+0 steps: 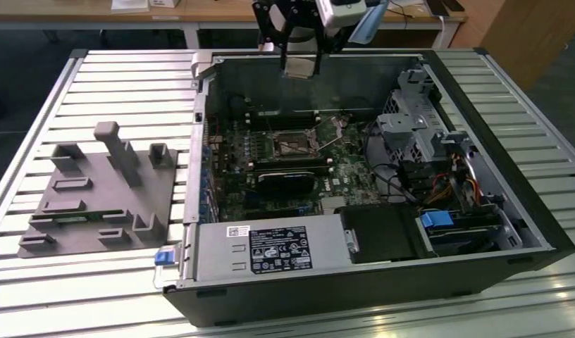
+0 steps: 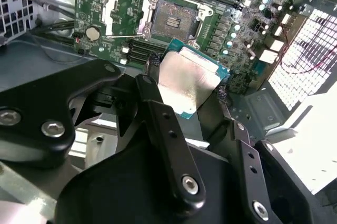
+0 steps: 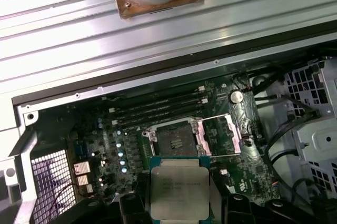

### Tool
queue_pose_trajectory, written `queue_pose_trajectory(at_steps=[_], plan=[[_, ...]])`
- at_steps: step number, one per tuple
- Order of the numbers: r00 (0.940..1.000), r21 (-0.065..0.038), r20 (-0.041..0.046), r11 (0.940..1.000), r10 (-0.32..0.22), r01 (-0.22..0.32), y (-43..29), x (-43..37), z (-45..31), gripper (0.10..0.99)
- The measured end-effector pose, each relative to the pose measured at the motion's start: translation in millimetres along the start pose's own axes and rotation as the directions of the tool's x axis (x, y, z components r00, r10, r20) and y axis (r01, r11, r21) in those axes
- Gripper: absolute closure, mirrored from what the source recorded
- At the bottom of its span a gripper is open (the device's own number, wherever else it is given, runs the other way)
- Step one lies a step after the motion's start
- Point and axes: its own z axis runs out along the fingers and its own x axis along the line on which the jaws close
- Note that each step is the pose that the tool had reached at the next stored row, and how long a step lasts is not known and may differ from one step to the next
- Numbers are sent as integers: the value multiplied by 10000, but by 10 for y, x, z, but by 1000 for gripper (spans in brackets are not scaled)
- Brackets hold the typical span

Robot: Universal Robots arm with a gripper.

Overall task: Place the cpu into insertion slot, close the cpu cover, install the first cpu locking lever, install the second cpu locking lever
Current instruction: 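Place the cpu into insertion slot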

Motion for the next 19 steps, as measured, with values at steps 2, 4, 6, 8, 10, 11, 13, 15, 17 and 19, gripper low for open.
queue_pose_trajectory(at_steps=[2,4,6,8,10,11,13,15,17,19], plan=[[9999,0,13,9999,145,-145,1,0,1,549],[9996,-2,26,9996,284,-284,1,0,3,549],[9991,-5,38,9991,425,-425,1,0,4,549],[9984,-6,51,9984,565,-565,1,0,6,549],[9975,-8,64,9975,710,-710,1,0,7,549],[9969,-9,70,9970,779,-779,1,0,8,549],[9958,-10,82,9958,915,-915,2,0,10,549],[9944,-12,95,9945,1051,-1051,2,0,11,549],[9928,-15,107,9929,1192,-1192,2,1,12,549],[9911,-18,119,9912,1326,-1325,2,0,14,549]])
